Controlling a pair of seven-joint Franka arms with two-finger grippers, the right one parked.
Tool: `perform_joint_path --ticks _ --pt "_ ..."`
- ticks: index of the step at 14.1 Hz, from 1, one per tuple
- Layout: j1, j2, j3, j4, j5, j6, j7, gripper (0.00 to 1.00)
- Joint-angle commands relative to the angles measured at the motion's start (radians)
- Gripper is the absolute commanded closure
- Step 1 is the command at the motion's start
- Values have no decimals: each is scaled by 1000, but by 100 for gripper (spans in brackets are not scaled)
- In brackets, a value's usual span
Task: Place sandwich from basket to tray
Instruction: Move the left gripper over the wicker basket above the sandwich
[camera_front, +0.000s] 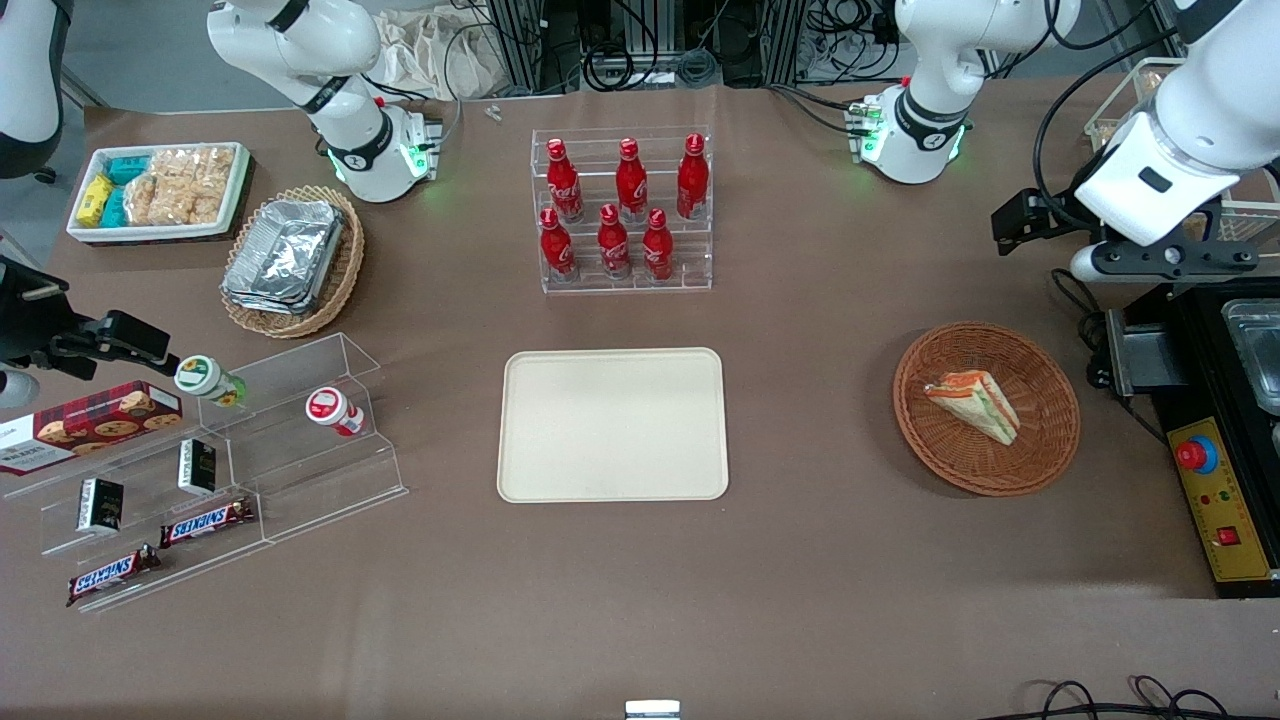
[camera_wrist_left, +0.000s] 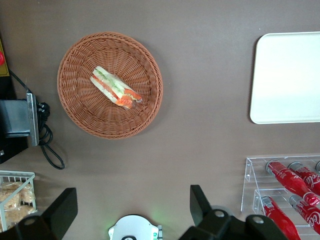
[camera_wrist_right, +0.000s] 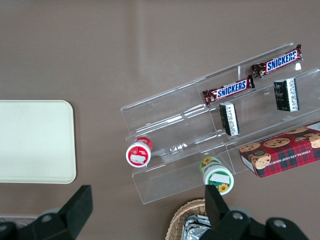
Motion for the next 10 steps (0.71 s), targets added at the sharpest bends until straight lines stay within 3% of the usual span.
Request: perform_joint_path --ticks 1,10 --pt "-7 -15 5 -8 16 1 -28 0" --pt "29 -9 15 -60 5 19 -40 0"
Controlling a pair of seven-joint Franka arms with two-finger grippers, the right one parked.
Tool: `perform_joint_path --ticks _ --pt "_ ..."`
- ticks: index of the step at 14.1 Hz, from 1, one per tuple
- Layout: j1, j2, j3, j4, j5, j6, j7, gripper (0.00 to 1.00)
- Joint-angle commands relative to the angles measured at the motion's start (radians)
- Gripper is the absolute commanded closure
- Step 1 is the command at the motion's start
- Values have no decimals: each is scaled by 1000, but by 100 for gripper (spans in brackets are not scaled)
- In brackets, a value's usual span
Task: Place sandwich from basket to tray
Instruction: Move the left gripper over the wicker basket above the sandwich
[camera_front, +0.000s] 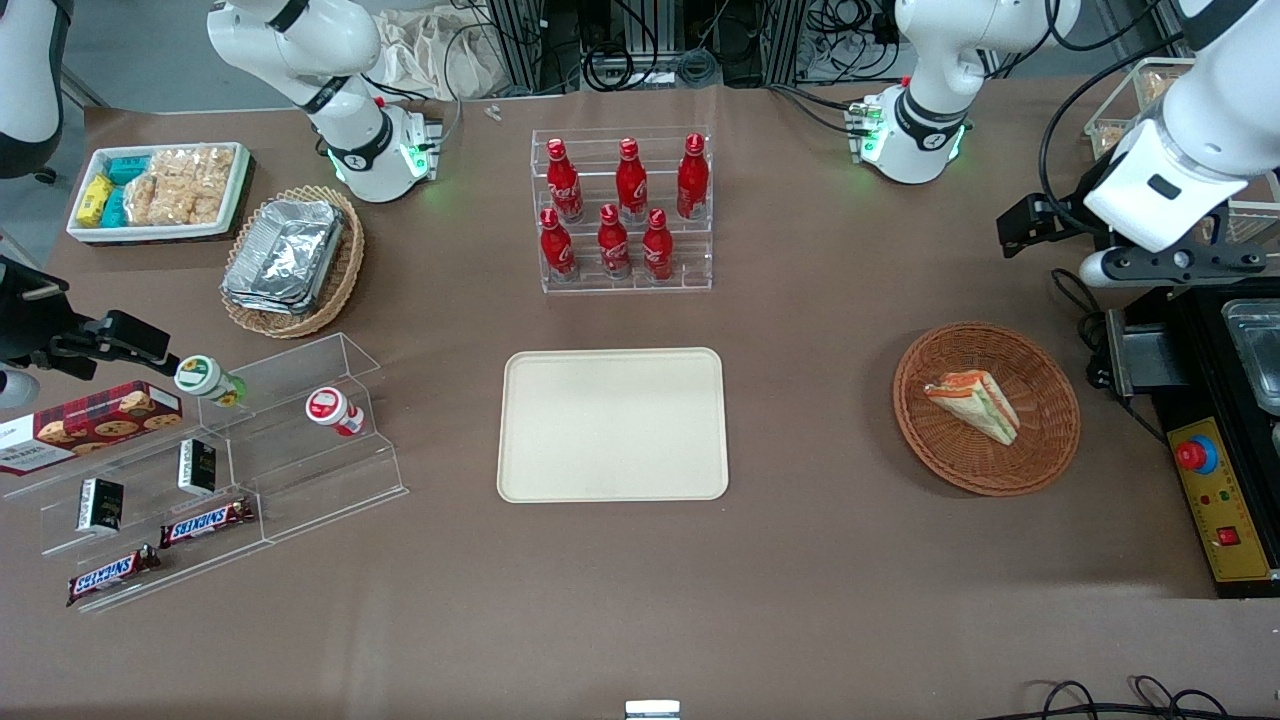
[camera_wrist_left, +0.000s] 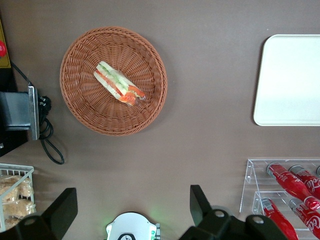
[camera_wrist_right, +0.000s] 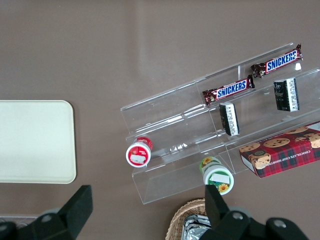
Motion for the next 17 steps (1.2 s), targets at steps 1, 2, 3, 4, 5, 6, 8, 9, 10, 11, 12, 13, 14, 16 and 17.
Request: perform_joint_path --ticks 1,2,3,4,5,6,8,9,10,11,12,13,14,16,17 --pt "48 -7 -2 -47 5 25 -26 0" --pt "53 -7 -1 -75 5 60 -34 0" --pt "64 -8 -1 -112 5 103 -70 0" --pt "76 -4 -1 -145 9 141 -133 0" --pt "76 7 -1 -191 11 190 -180 0" --pt "76 10 -1 -234 11 253 -214 0" --pt "76 42 -1 -285 11 315 -317 0" --pt "76 74 -1 -285 11 321 -346 0" --pt "76 111 -1 -282 11 323 -366 0" --pt "76 142 -1 -282 11 338 -394 0" --pt "76 171 -1 -284 14 361 -450 0" --pt "76 205 -1 -284 20 391 -515 0" --pt "76 234 -1 -285 22 419 -564 0" --pt "76 290 -1 -284 45 451 -644 0" --pt "76 320 -1 -285 68 477 -713 0"
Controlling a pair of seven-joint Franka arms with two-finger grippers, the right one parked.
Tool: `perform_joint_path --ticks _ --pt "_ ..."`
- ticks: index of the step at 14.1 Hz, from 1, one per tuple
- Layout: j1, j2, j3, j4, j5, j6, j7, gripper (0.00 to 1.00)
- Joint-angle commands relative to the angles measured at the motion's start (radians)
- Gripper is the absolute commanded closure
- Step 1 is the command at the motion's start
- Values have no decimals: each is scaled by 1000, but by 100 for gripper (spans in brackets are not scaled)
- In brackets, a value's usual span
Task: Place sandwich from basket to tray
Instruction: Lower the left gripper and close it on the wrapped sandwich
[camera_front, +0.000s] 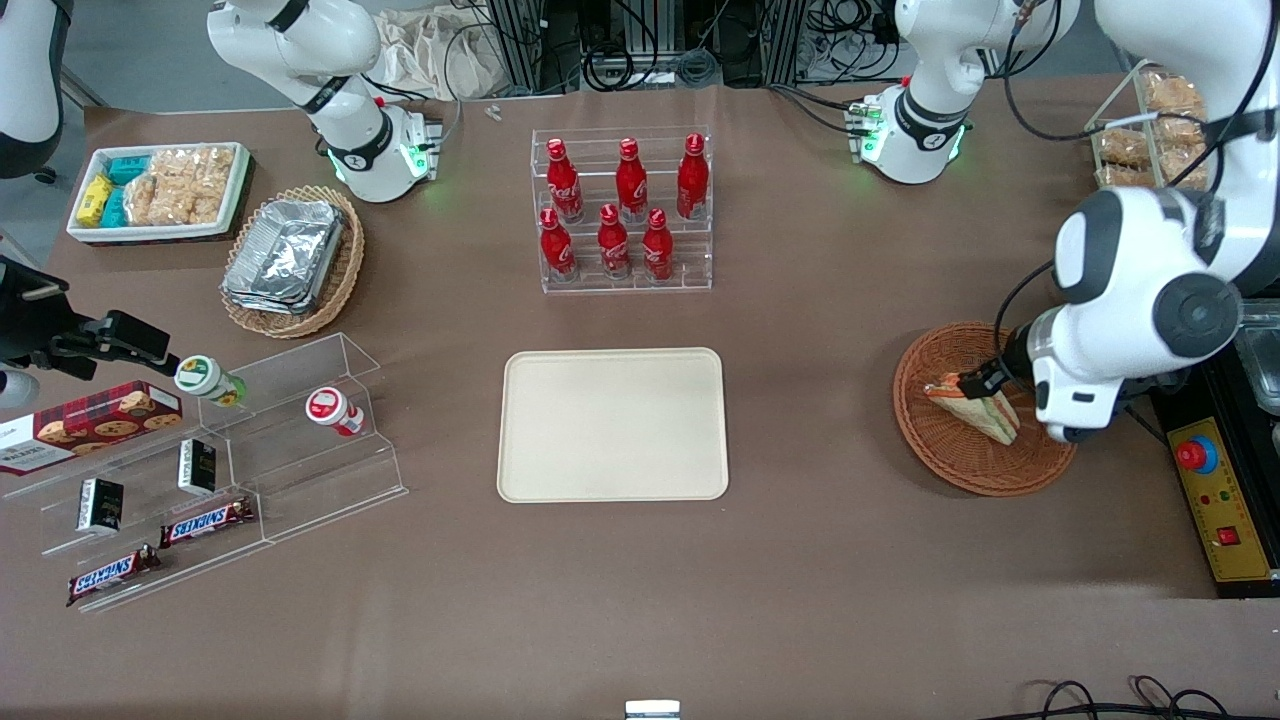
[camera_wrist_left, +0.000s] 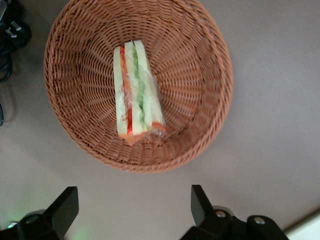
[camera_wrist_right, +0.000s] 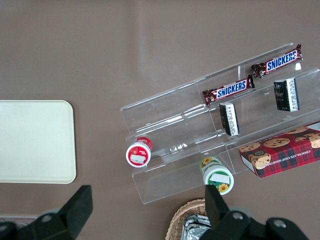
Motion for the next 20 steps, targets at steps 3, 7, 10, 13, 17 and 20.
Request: perform_joint_path --ticks 3,7,10,13,17,20 --pt "-1 116 -5 7 68 82 -207 0" --pt "1 126 23 -56 82 145 -211 0" --pt "1 121 37 -157 87 272 -211 0" --pt "1 129 43 -176 87 316 -211 0" --pt "2 129 46 -171 85 317 -214 90" --pt "2 92 46 -170 87 290 -203 100"
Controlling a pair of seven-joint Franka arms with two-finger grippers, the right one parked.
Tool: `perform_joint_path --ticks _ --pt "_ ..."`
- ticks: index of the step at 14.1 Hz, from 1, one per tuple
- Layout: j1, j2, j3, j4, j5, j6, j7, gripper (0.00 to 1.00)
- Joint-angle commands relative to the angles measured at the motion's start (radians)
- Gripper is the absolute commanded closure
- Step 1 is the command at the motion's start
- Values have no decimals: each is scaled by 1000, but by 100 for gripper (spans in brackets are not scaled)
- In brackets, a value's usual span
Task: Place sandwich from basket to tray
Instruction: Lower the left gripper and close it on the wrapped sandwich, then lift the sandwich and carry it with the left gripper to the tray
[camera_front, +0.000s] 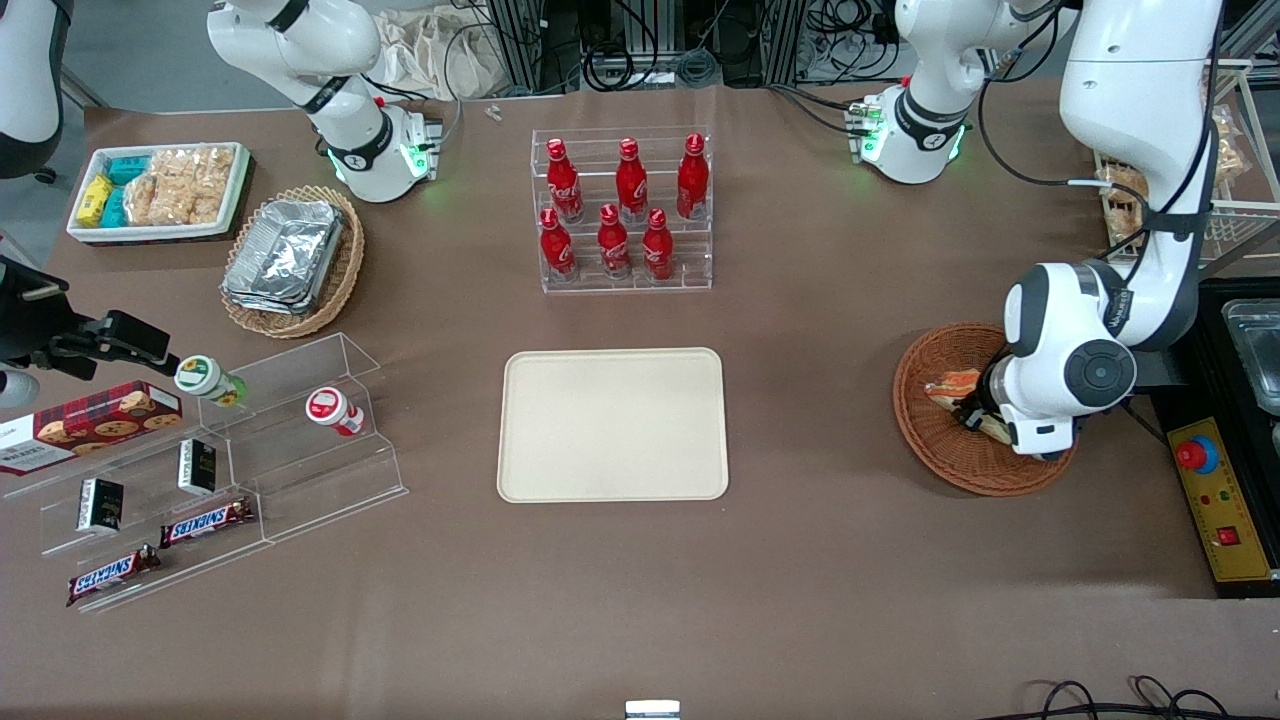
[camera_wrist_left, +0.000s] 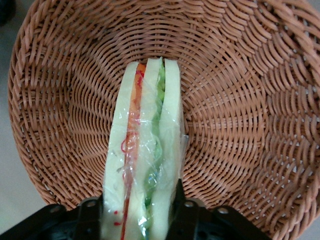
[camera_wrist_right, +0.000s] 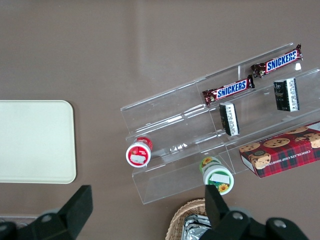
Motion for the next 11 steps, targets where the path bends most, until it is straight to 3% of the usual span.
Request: perform_joint_path --ticks 1,6,8,11 --pt "0 -77 -1 -17 25 -48 -7 100" --pt "-23 -250 -30 66 -2 -371 166 100" --pt "-34 -261 -108 141 -60 -483 194 100" --pt "-35 -241 -259 189 -130 -475 188 100"
